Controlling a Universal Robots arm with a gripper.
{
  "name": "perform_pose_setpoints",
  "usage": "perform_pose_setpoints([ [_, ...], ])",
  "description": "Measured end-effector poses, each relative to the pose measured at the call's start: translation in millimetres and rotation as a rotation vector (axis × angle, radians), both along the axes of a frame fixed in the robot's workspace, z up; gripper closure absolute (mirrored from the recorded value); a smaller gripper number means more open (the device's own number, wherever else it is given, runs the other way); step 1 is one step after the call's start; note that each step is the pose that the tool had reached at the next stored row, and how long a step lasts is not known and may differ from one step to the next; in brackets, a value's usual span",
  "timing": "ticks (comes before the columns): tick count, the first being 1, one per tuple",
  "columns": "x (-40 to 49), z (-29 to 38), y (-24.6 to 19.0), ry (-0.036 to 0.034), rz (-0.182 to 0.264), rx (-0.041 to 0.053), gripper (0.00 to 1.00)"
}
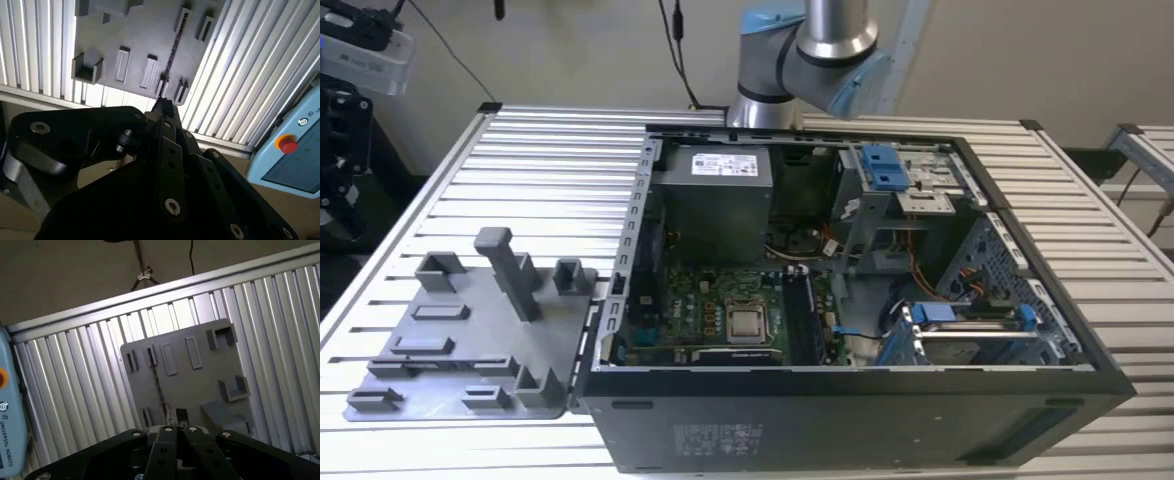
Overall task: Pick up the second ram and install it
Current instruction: 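Pick up the second ram and move it above second insertion slot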
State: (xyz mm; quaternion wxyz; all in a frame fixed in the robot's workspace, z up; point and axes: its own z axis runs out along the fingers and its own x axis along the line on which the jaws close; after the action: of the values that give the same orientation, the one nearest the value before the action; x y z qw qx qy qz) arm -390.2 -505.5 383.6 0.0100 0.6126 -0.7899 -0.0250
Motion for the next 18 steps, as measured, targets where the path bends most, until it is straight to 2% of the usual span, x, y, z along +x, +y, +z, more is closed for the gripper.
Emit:
perform_pose_setpoints([
  [4, -0.1, -0.2, 0.0, -0.0002, 0.048, 0.0005, 0.89],
  [11, 0.0, -0.3, 0.0, -0.0005, 0.049, 0.0006, 0.88],
  [12, 0.0, -0.3, 0.0, -0.0006, 0.049, 0.0007, 0.83],
  [13, 0.0, -0.3, 0.0, -0.0006, 0.049, 0.0007, 0.83],
  [16, 0.0, -0.2, 0.0, -0.0007, 0.050, 0.0006, 0.64],
  [18, 0.0, -0.3, 0.0, -0.0009, 0.050, 0.0007, 0.64],
])
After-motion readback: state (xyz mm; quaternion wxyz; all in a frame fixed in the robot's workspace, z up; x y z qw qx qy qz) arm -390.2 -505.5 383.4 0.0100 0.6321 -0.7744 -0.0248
